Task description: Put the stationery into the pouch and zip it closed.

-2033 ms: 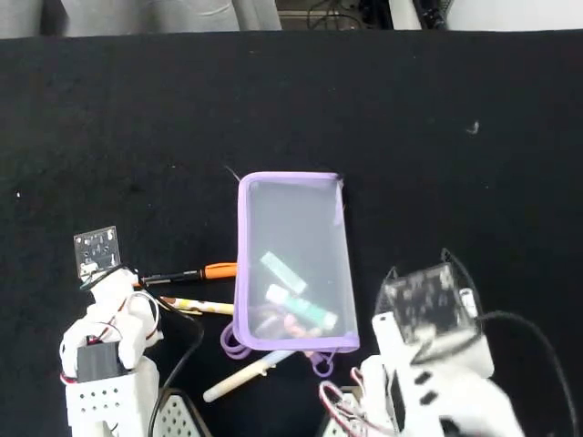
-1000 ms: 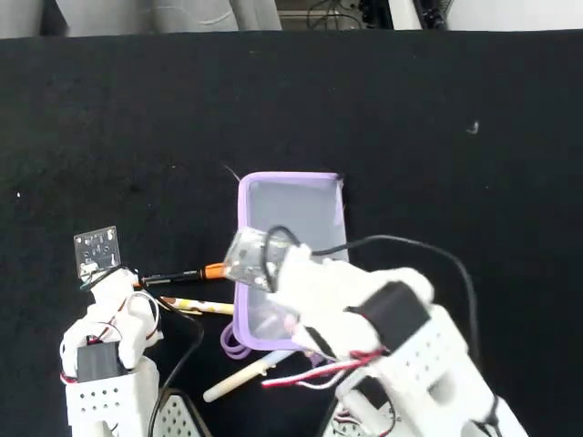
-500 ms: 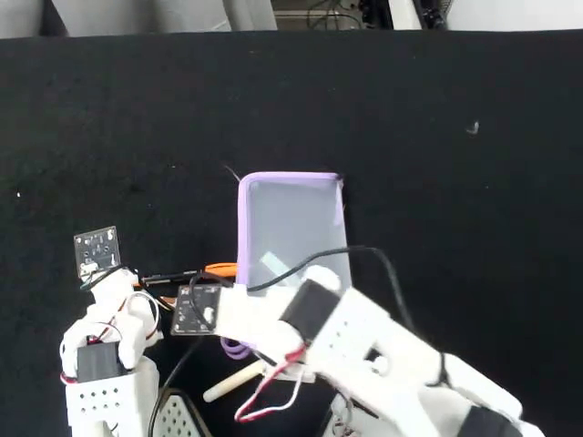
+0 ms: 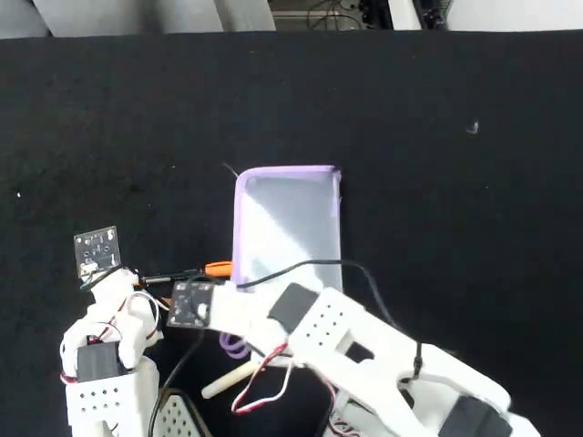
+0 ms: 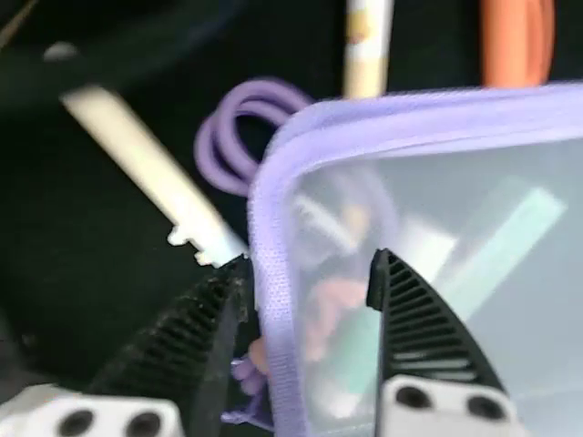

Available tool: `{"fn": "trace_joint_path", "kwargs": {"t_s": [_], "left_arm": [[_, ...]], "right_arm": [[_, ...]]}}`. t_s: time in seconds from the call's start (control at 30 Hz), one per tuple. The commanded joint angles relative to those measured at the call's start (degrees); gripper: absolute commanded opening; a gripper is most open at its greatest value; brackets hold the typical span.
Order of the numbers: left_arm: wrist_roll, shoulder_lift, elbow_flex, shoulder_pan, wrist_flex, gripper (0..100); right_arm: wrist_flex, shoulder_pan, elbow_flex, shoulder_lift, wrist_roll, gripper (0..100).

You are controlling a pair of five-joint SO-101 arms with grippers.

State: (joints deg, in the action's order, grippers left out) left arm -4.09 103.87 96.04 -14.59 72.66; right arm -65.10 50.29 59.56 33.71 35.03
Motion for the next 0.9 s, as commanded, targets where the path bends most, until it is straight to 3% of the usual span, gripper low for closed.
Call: {"fn": "trace_joint_path", "kwargs": {"t_s": [0.0,0.27,0.53,0.67,0.87], "left_arm": [[0.09,0.35,1.36,-0.48,0.26,3],[0.09,0.35,1.36,-0.48,0.26,3],[0.09,0.35,1.36,-0.48,0.26,3],[0.09,0.35,1.36,-0.48,0.26,3],[0.09,0.35,1.36,-0.48,0.26,3]], "right_arm": [[5.36,-8.53,1.63,-1.01,5.45,21.1],[13.10,-22.51,1.54,-0.92,14.24,21.1],[21.89,-30.15,0.92,-0.92,16.09,21.1],[8.88,-29.98,-6.37,-0.92,16.26,21.1],[-17.41,-21.45,-22.29,-0.92,18.11,21.1]]}}
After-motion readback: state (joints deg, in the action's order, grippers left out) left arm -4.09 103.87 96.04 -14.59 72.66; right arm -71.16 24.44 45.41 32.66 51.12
